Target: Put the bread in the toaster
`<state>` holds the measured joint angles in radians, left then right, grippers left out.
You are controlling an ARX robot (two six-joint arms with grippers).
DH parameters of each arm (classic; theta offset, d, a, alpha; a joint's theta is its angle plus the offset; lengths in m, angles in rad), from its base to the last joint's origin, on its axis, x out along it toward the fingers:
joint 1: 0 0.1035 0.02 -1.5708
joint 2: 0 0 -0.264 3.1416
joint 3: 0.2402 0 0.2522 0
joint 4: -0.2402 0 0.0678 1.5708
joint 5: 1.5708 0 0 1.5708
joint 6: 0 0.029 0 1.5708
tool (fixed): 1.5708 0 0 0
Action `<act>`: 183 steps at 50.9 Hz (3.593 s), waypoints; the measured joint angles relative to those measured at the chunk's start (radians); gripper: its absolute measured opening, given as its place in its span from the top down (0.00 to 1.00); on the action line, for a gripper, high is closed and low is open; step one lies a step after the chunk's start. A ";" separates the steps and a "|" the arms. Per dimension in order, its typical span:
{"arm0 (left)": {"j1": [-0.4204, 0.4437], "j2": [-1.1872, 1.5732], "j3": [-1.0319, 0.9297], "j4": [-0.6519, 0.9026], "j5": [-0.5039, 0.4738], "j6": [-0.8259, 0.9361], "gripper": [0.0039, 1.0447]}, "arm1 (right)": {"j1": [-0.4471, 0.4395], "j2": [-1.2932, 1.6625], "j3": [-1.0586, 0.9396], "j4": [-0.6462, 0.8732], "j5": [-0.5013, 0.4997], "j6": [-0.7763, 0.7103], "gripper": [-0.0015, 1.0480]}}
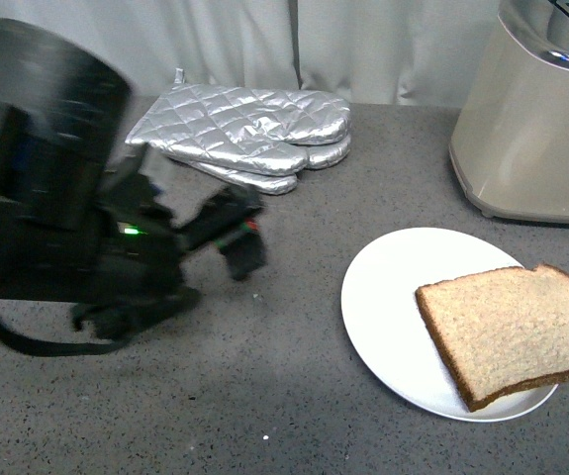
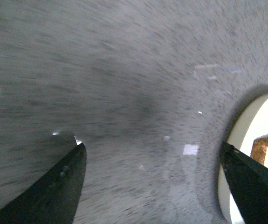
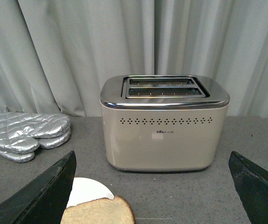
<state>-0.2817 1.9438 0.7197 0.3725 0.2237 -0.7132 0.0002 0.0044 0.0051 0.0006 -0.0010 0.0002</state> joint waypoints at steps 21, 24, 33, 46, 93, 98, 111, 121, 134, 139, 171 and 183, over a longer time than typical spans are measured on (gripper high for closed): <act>0.893 -0.920 -0.674 0.377 0.384 0.600 0.45 | 0.000 0.002 0.000 0.000 0.000 0.000 0.09; 0.883 -1.181 -0.705 0.168 0.352 0.640 0.54 | 0.000 0.000 0.000 0.000 -0.002 0.000 0.09; 0.616 -1.799 -0.705 -0.293 0.094 0.688 0.82 | 0.000 0.000 0.000 -0.001 0.003 0.000 0.09; 0.286 -1.939 -0.705 -0.372 -0.223 0.706 0.97 | 0.000 0.000 0.000 -0.001 -0.001 0.000 0.09; 0.285 -1.940 -0.705 -0.372 -0.222 0.708 0.06 | 0.135 1.083 0.026 0.339 0.238 0.558 0.09; 0.285 -1.940 -0.705 -0.372 -0.222 0.708 0.06 | 0.182 1.190 0.010 0.443 0.262 0.600 0.09; 0.285 -1.940 -0.705 -0.372 -0.222 0.708 0.06 | 0.209 1.502 -0.003 0.777 0.286 0.697 0.09; 0.285 -1.940 -0.705 -0.372 -0.222 0.708 0.06 | 0.202 1.724 0.012 0.965 0.289 0.732 0.09; 0.285 -1.940 -0.705 -0.372 -0.222 0.708 0.06 | 0.213 1.859 0.081 1.049 0.285 0.779 0.09; 0.285 -1.940 -0.705 -0.372 -0.222 0.708 0.06 | 0.210 1.871 0.116 1.049 0.272 0.805 0.09; 0.285 -1.940 -0.705 -0.372 -0.222 0.708 0.06 | 0.225 2.022 0.266 1.036 0.274 0.845 0.09; 0.285 -1.940 -0.705 -0.372 -0.222 0.708 0.06 | 0.240 2.051 0.361 0.979 0.290 0.860 0.09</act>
<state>0.0032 0.0036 0.0147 0.0002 0.0013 -0.0051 0.2405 2.0556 0.3664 0.9794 0.2890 0.8604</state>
